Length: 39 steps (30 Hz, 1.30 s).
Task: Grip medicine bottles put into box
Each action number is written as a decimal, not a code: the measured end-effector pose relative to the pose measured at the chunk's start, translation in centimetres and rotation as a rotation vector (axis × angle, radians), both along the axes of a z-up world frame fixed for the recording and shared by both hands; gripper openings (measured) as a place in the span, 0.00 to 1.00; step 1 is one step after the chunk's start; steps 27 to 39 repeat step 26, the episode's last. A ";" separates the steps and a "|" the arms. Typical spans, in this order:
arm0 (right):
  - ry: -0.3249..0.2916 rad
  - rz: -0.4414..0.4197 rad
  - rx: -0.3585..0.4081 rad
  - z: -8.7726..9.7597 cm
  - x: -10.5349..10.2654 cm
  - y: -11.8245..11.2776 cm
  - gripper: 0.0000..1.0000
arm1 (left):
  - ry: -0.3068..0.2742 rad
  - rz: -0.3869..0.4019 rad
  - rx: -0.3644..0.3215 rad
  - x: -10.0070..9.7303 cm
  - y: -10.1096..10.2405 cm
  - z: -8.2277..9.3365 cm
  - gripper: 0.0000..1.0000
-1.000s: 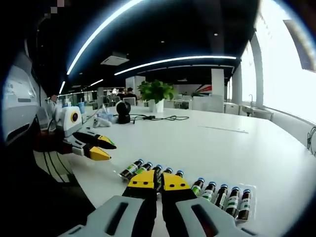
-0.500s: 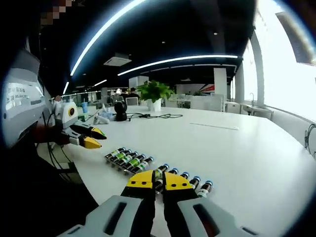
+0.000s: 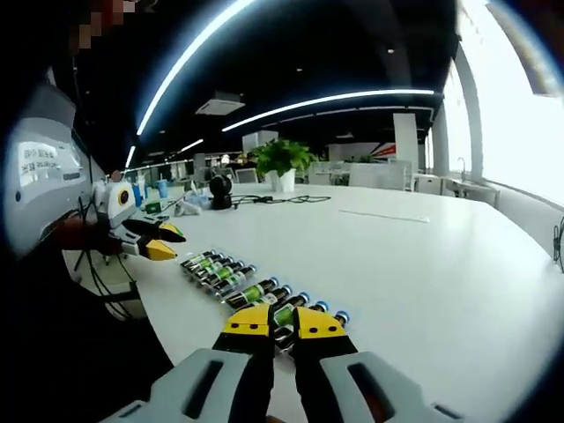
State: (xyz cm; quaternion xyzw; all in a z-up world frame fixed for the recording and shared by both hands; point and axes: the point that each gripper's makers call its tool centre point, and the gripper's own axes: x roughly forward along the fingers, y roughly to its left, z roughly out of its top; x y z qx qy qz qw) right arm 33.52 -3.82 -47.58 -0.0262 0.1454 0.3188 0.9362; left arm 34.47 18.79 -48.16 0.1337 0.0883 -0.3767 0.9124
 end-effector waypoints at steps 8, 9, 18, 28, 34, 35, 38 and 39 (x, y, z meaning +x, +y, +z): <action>0.019 -0.056 -0.059 -0.1 -0.8 0.1 0.05 | 0.057 0.009 -0.028 -0.7 1.3 0.0 0.17; 0.010 -0.053 -0.054 0.0 -0.9 0.2 0.05 | 0.057 0.014 -0.037 -0.6 1.5 -0.1 0.17; -0.004 -0.047 -0.050 -0.1 -2.2 0.7 0.05 | 0.053 0.079 -0.065 -1.8 2.6 -0.2 0.16; -0.020 -0.107 -0.040 0.1 -3.6 -0.5 0.05 | 0.075 0.099 -0.089 -3.0 3.3 -0.4 0.16; -0.020 -0.107 -0.040 0.1 -3.6 -0.5 0.05 | 0.075 0.099 -0.089 -3.0 3.3 -0.4 0.16; -0.020 -0.107 -0.040 0.1 -3.6 -0.5 0.05 | 0.075 0.099 -0.089 -3.0 3.3 -0.4 0.16; -0.020 -0.107 -0.040 0.1 -3.6 -0.5 0.05 | 0.075 0.099 -0.089 -3.0 3.3 -0.4 0.16; -0.020 -0.107 -0.040 0.1 -3.6 -0.5 0.05 | 0.075 0.099 -0.089 -3.0 3.3 -0.4 0.16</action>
